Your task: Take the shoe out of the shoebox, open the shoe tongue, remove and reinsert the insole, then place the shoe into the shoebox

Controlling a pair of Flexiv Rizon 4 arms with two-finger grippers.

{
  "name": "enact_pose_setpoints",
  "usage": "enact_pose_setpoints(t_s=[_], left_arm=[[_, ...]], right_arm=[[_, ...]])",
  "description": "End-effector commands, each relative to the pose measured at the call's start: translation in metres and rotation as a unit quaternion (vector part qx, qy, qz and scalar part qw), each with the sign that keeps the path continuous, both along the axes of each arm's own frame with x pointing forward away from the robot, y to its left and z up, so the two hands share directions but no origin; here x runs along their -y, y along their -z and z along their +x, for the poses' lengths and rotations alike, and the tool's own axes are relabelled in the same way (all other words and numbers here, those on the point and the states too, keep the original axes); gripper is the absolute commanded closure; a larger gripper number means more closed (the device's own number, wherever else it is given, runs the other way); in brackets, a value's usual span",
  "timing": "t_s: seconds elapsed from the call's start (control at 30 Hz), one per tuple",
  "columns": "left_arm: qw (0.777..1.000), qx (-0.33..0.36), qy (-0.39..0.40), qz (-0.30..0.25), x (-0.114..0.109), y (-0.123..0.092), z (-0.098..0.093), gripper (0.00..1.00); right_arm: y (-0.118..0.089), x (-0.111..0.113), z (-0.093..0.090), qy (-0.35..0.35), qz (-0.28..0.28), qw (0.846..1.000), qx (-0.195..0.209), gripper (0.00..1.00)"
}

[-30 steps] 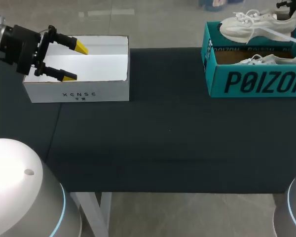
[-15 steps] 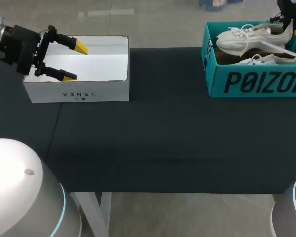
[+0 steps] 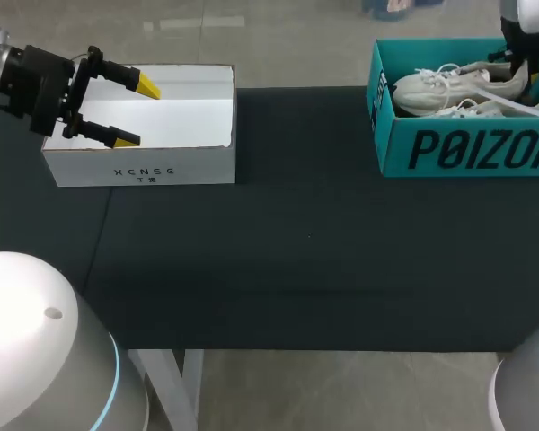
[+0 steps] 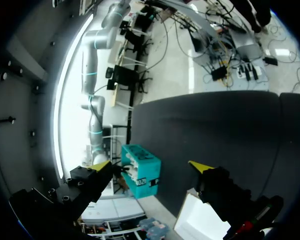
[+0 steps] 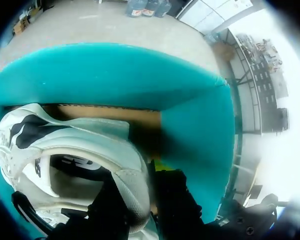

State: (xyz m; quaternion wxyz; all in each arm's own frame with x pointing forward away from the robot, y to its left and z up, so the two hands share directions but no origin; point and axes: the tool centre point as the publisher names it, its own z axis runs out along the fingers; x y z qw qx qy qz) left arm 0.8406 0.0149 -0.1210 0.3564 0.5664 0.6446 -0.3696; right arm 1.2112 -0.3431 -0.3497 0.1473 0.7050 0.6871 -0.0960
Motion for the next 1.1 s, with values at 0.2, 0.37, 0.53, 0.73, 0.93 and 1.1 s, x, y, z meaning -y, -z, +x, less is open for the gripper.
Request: enact_pose_setpoints(t_s=[0.2,0.37,0.53,0.73,0.93,1.1], left_arm=[[1.0,0.0,0.0,0.001,0.0,0.0,0.0,0.0],[1.0,0.0,0.0,0.001,0.0,0.0,0.0,0.0],[1.0,0.0,0.0,0.001,0.0,0.0,0.0,0.0],[1.0,0.0,0.0,0.001,0.0,0.0,0.0,0.0],[1.0,0.0,0.0,0.001,0.0,0.0,0.0,0.0],[1.0,0.0,0.0,0.001,0.0,0.0,0.0,0.0]], right_arm=[[0.024,0.006,0.023,0.01,-0.001,0.999,-0.05,0.88],[0.003,0.005,0.018,0.014,-0.008,0.998,-0.059,0.0],[-0.022,0.0,0.005,0.017,-0.004,0.998,-0.061,0.0],[-0.05,-0.019,-0.015,0.008,0.011,0.998,-0.065,0.0],[-0.079,-0.047,-0.043,-0.017,0.017,0.998,-0.064,0.0],[-0.108,-0.056,-0.077,-0.001,0.038,0.998,-0.051,0.0]])
